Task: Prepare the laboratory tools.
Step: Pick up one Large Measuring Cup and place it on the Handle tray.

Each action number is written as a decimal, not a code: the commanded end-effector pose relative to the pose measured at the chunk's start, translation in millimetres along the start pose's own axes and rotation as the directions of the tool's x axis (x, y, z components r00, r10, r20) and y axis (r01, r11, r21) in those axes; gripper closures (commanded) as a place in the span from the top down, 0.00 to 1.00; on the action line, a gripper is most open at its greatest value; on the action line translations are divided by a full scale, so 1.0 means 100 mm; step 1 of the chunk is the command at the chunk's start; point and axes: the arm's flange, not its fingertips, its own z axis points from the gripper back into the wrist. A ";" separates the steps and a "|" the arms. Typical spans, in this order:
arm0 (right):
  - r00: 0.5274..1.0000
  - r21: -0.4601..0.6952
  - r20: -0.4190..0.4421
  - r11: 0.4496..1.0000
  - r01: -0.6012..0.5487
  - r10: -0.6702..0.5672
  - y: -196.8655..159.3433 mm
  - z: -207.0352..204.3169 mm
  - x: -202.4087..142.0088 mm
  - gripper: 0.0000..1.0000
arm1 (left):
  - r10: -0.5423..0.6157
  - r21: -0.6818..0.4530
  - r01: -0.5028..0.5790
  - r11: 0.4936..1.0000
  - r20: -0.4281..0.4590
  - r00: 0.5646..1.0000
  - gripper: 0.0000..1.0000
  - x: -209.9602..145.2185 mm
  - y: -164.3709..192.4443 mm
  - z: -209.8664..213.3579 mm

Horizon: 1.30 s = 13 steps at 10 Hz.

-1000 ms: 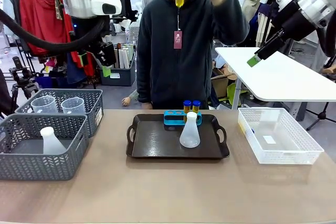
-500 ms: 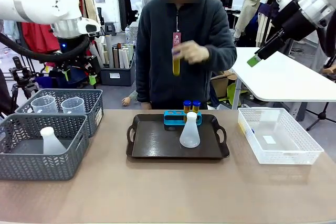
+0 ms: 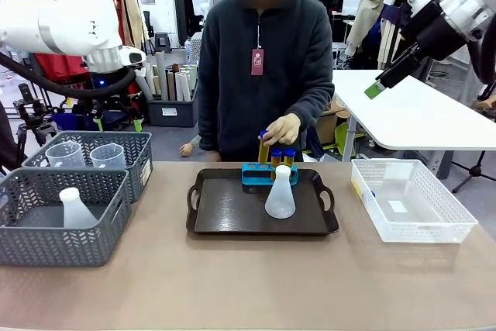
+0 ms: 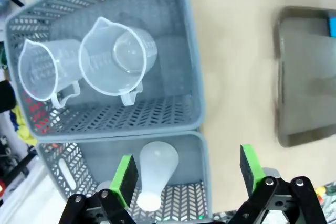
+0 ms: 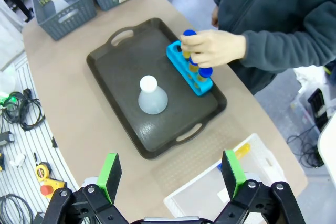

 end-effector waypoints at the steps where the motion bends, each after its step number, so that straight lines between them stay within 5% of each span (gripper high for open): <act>1: 1.000 0.012 0.014 1.000 -0.002 0.002 0.00 0.01 0.00 1.00 | 0.105 -0.019 -0.105 0.994 0.011 0.994 1.00 -0.05 0.23 -0.05; 5: 1.000 0.012 0.014 1.000 -0.002 0.002 0.00 0.01 0.00 1.00 | 0.117 -0.009 -0.116 0.993 0.034 0.993 1.00 -0.07 0.57 -0.37; 13: 1.000 0.012 0.014 1.000 -0.002 0.002 0.00 0.01 0.00 1.00 | 0.136 0.036 -0.137 0.990 0.015 0.991 1.00 0.13 0.66 -0.64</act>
